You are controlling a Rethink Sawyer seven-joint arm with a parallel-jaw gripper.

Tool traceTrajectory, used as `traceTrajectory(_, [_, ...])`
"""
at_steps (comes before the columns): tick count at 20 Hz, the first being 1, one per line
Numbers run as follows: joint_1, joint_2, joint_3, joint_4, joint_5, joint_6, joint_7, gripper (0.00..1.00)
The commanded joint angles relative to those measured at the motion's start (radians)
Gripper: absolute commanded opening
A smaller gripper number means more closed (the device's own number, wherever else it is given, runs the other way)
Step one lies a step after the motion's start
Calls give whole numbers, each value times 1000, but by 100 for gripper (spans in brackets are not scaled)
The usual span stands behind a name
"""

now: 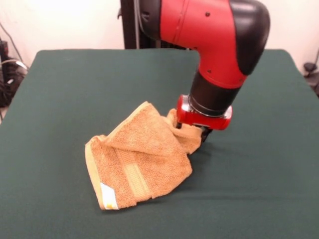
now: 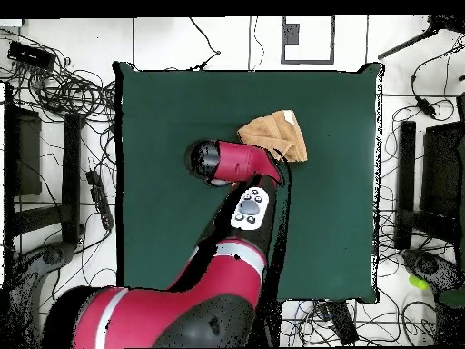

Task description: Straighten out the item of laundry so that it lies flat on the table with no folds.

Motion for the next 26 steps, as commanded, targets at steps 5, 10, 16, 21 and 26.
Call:
traceTrajectory(5, [-80,582,-31,-251,86,-941,284,100])
traceTrajectory(10, [-79,574,-28,-248,80,-923,298,100])
traceTrajectory(16, [-80,558,-17,-236,65,-899,315,100])
traceTrajectory(21, [-127,504,79,-208,1,-825,286,100])
traceTrajectory(26, [-160,423,173,-123,-24,-756,272,100])
